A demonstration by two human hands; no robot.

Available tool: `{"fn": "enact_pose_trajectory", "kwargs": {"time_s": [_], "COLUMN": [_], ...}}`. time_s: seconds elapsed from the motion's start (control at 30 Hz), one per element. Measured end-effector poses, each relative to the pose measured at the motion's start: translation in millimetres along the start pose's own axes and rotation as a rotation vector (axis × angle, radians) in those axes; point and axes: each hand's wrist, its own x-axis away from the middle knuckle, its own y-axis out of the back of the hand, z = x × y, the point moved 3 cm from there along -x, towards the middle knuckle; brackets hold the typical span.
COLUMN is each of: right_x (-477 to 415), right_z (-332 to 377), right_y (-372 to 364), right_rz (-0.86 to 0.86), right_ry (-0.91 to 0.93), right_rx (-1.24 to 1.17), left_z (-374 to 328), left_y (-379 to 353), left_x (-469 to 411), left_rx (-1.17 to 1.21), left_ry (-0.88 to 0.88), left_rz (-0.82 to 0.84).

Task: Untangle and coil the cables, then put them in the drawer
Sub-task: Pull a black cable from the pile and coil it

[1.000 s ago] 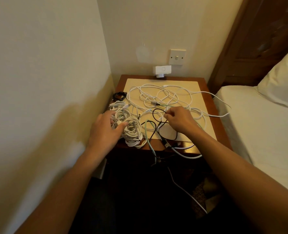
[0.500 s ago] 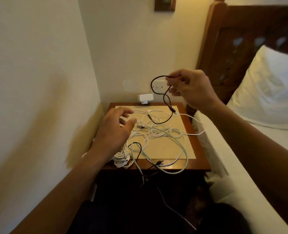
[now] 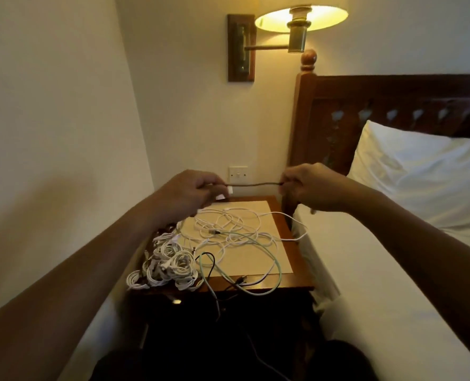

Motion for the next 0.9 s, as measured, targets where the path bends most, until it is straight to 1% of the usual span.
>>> {"fn": "enact_pose_trajectory", "kwargs": {"time_s": [0.03, 0.07, 0.1, 0.2, 0.3, 0.43, 0.53, 0.6, 0.63, 0.7, 0.77, 0.83, 0.9], "right_x": [4, 8, 14, 33, 53, 76, 83, 80, 76, 67, 62, 58, 52], "right_z": [-9, -18, -25, -34, -12, 36, 47, 35, 22, -14, -50, -76, -88], "right_y": [-4, -5, -4, -1, -9, -11, -6, -5, -3, -2, -9, -23, -40], "right_rz": [0.022, 0.024, 0.014, -0.032, 0.051, 0.126, 0.134, 0.068, -0.009, -0.184, -0.284, -0.31, -0.265], "right_ry": [-0.014, -0.029, -0.038, -0.029, 0.054, 0.211, 0.213, 0.194, 0.168, 0.088, -0.015, -0.118, -0.205], "right_rx": [0.018, 0.02, 0.018, 0.027, -0.055, -0.212, -0.284, -0.262, -0.212, -0.038, 0.083, 0.123, 0.149], "left_z": [8, 17, 26, 54, 79, 103, 107, 103, 97, 74, 43, 7, -18], "left_y": [5, 11, 18, 35, 47, 52, 50, 50, 49, 43, 28, 9, -6], "left_x": [3, 7, 11, 24, 27, 22, 21, 23, 26, 36, 50, 67, 80], "left_rx": [-0.186, -0.293, -0.326, -0.394, -0.49, -0.56, -0.537, -0.529, -0.53, -0.514, -0.383, -0.159, -0.012], "left_ry": [-0.026, -0.029, -0.013, 0.043, 0.045, 0.081, 0.086, 0.109, 0.122, 0.131, 0.097, 0.035, -0.017], "left_rz": [-0.001, 0.0, 0.0, -0.048, -0.134, -0.174, -0.209, -0.23, -0.219, -0.138, -0.01, 0.139, 0.261]}}
